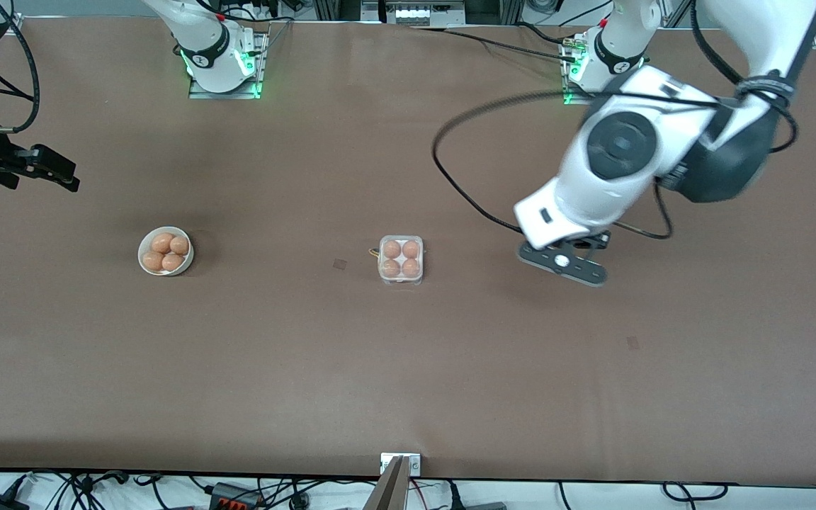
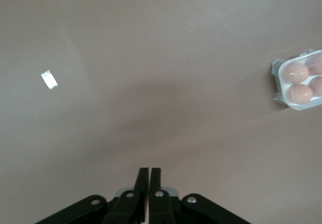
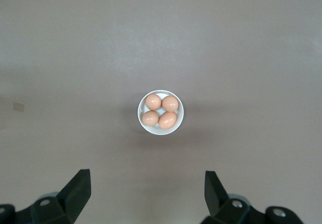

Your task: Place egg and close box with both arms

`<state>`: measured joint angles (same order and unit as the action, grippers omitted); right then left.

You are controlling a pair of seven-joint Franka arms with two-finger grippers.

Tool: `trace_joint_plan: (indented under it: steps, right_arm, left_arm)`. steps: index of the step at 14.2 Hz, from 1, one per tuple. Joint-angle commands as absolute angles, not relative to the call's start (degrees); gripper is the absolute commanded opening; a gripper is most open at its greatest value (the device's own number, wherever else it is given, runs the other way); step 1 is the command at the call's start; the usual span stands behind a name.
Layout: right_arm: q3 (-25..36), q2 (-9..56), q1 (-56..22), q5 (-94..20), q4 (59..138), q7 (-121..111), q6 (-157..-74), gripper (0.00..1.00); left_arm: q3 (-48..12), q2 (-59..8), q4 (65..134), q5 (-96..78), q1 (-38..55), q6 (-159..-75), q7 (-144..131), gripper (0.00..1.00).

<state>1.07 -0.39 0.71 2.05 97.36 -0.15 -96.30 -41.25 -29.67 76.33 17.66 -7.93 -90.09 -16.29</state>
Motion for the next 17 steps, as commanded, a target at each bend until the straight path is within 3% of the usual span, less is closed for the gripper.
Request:
trace_joint_plan:
  steps: [1,4,5,7,14,17]
  right_arm:
    - [0.7,-0.9,1.4,2.3,96.9,-1.0,-95.3,1.00]
    - [0.7,-0.9,1.4,2.3,96.9,-1.0,-95.4,1.00]
    - [0.8,-0.9,1.4,2.3,96.9,-1.0,-95.3,1.00]
    - [0.8,-0.9,1.4,2.3,96.9,-1.0,-95.4,1.00]
    - [0.9,-1.1,1.5,2.3,96.8,-1.1,-95.3,1.00]
    - [0.8,-1.1,1.5,2.3,96.8,-1.0,-95.3,1.00]
  left_arm:
    - [-25.4,-22.7,77.0,5.8,-1.0,-88.9,-14.7,0.15]
    - [-14.7,-16.2,82.0,2.1,4.2,-88.9,-14.5,0.32]
    - [-13.0,-13.9,83.9,2.0,4.7,-89.2,-14.2,0.47]
    - [-10.1,-8.7,88.7,0.3,5.0,-90.7,-12.1,1.00]
    - [-6.4,6.2,103.6,-0.4,1.1,-98.9,-3.3,1.00]
    - [-6.9,4.5,102.9,-0.4,-0.7,-99.4,-3.3,1.00]
